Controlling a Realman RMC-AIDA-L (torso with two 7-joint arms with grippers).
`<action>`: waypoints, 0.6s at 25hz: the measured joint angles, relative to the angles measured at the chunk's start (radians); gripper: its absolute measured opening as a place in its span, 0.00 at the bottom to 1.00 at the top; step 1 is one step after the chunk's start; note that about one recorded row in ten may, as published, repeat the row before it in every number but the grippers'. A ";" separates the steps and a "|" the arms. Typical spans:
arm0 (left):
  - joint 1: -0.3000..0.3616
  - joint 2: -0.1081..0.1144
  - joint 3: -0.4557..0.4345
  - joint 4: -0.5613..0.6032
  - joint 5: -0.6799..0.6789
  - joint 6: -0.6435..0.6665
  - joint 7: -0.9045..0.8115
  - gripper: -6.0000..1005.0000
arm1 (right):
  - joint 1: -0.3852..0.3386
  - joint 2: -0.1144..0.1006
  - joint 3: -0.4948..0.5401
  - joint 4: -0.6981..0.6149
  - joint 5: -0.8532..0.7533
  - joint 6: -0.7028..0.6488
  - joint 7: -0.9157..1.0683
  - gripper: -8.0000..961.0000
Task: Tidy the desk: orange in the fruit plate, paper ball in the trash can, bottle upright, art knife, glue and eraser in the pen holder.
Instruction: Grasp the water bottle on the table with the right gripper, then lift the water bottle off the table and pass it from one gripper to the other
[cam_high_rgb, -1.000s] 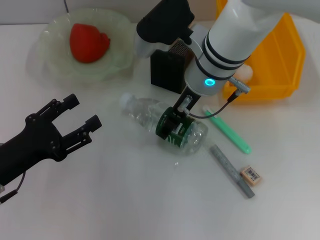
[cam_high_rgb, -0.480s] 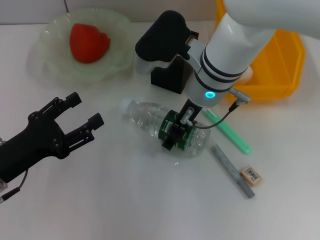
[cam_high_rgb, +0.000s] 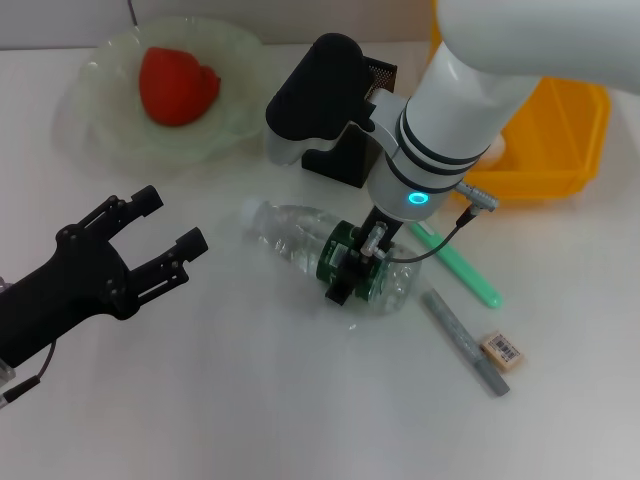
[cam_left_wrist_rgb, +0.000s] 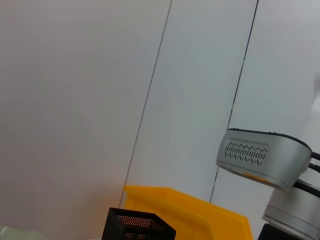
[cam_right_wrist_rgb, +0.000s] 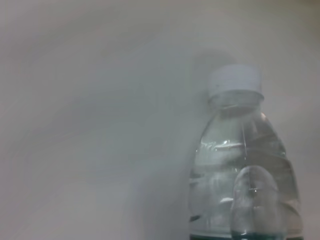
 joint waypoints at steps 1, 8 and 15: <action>0.000 0.000 0.000 0.000 0.000 0.001 0.000 0.85 | -0.001 0.000 0.000 -0.001 -0.001 0.001 0.000 0.84; 0.001 0.000 0.000 0.000 0.001 0.003 0.000 0.85 | -0.057 0.000 -0.002 -0.094 -0.042 0.004 -0.005 0.84; -0.001 -0.001 0.000 0.000 0.002 0.003 0.000 0.85 | -0.102 0.000 0.009 -0.154 -0.071 -0.001 -0.002 0.83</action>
